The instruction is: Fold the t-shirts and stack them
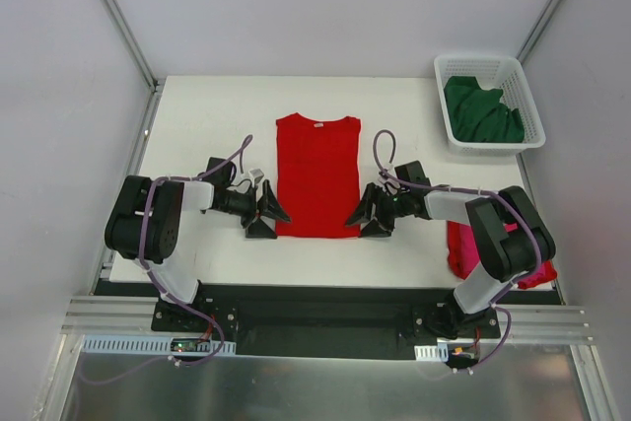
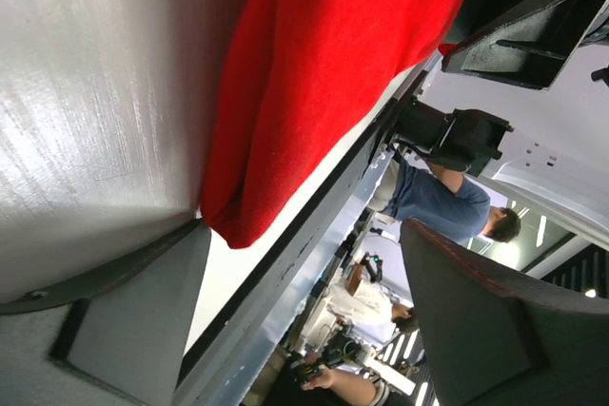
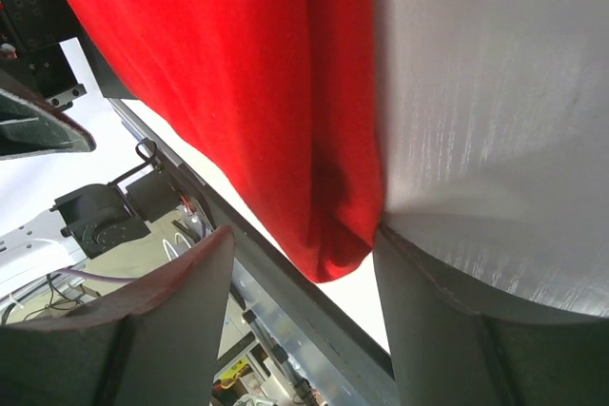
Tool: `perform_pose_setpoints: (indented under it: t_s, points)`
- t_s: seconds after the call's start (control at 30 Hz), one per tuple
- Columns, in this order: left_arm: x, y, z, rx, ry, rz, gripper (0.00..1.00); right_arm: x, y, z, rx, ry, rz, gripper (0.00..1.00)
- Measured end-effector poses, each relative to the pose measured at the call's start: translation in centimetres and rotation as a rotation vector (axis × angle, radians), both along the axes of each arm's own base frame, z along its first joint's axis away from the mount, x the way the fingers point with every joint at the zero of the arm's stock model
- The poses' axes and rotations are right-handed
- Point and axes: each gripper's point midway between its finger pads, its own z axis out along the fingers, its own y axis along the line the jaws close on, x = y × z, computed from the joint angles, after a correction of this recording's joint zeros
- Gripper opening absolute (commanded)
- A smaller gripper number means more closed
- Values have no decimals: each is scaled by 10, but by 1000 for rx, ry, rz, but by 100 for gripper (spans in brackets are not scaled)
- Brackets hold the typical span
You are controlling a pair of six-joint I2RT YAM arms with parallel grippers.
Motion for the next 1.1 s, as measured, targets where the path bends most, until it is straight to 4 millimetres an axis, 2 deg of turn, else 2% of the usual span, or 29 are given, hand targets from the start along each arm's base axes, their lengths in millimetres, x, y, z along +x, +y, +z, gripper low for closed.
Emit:
perform_pose_setpoints:
  t_s: [0.03,0.17,0.23,0.3,0.47,0.6,0.67,0.8,1.1]
  points:
    - [0,0,-1,4,1,1,72,0,0,0,-1,1,0,61]
    - [-3,2,-7,20,12,5,42,0,0,-1,-6,1,-1,55]
    - [-4,3,-10,33,20,9,35,0,-1,-3,-13,2,-3,43]
    - [-5,3,-12,38,22,9,31,-1,-2,-4,-17,5,0,37]
    - [-5,4,-14,42,27,10,22,-4,-3,-6,-28,21,0,33]
    - [-5,4,-14,42,25,9,0,-4,-4,-6,-29,20,2,20]
    - [-5,4,-14,42,26,9,0,-4,-4,-5,-29,17,4,17]
    - [-5,4,-14,42,25,9,0,-3,-3,-4,-29,14,7,1]
    - [-5,3,-14,43,26,8,0,-5,-4,-7,-38,33,8,1]
